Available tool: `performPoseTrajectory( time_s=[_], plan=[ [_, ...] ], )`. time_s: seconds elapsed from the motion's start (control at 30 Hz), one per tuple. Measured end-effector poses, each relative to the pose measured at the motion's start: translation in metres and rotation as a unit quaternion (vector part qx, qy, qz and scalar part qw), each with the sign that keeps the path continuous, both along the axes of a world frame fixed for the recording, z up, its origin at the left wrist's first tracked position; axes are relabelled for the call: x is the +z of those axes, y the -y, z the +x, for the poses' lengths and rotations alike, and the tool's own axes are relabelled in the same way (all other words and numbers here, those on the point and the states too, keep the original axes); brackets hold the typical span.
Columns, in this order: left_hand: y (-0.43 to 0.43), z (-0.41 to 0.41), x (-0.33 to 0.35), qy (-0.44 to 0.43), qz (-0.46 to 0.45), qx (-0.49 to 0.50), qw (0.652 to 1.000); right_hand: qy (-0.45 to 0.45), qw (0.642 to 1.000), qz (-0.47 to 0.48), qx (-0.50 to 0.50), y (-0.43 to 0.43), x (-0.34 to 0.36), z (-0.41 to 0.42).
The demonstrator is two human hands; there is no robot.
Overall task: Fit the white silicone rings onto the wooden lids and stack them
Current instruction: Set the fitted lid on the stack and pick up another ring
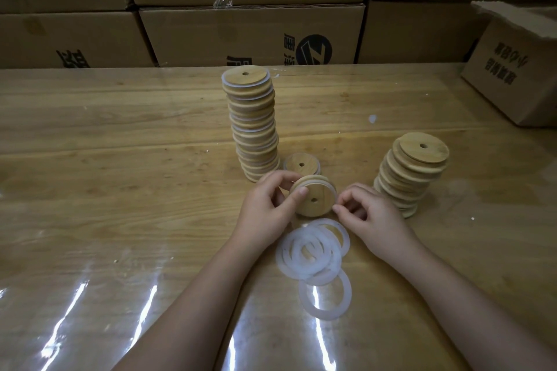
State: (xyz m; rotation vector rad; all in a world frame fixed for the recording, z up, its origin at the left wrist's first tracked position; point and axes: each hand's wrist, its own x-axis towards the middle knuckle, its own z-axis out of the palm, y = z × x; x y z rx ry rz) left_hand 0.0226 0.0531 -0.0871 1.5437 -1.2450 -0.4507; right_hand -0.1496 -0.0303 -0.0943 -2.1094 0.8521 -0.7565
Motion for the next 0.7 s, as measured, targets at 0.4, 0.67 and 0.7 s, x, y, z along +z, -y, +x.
performPoseTrajectory(
  time_s=[0.4, 0.67, 0.7],
  plan=[
    [0.009, 0.003, -0.004, -0.171, 0.039, 0.034, 0.984, -0.008, 0.998, 0.058, -0.014, 0.000, 0.004, -0.001],
    [0.014, 0.005, -0.011, -0.174, 0.035, 0.066, 0.982, -0.022, 0.998, 0.049, 0.044, 0.000, 0.006, -0.003],
    [0.014, 0.005, -0.012, -0.171, 0.032, 0.065, 0.983, -0.026, 0.998, 0.045, 0.045, 0.000, 0.005, -0.003]
  ],
)
